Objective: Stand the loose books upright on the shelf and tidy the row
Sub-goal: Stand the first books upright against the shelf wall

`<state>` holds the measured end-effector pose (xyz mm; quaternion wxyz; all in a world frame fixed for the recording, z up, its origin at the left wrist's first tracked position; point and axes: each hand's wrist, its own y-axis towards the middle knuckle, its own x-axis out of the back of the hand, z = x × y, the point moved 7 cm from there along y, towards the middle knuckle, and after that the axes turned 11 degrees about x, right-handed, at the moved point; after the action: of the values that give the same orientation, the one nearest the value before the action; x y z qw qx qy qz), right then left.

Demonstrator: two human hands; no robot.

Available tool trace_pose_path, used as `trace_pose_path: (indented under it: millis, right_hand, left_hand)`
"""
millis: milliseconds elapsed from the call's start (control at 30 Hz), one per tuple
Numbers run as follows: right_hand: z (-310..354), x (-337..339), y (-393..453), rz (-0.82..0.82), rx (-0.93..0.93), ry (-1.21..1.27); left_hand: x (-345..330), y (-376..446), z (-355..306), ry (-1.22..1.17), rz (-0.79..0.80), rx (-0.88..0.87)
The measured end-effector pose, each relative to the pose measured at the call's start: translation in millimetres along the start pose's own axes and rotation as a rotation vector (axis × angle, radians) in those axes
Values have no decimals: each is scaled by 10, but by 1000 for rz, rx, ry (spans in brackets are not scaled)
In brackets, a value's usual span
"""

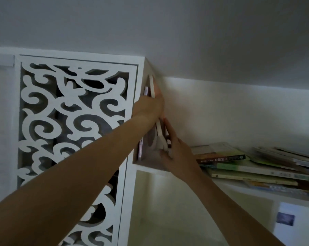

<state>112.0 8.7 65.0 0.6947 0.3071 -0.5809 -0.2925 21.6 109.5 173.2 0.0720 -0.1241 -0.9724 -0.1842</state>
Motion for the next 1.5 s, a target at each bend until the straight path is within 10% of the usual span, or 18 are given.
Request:
trace_pose_path:
  millis: [133, 267, 433, 667, 833, 1033, 1500]
  right_hand:
    - [192, 458, 39, -407, -30, -11]
    - [206, 770, 266, -515, -216, 161]
    - [-115, 889, 439, -441, -528, 487]
    - [-174, 324, 447, -23, -410, 833]
    - [-109, -227, 312, 282, -246, 555]
    - [-71, -233, 325, 303, -117, 459]
    - [-284, -440, 405, 291, -325, 308]
  left_hand:
    - [-184, -76, 144, -521, 369, 162]
    - [-268, -157, 481, -120, 193, -369]
    - [-578, -331, 846, 217, 431, -800]
    - [-210, -344, 631, 145, -154, -554]
    - [-264, -300, 628, 96, -197, -514]
    - [-494, -511, 892, 519, -527, -1081]
    - [-627, -314, 1005, 827, -513, -850]
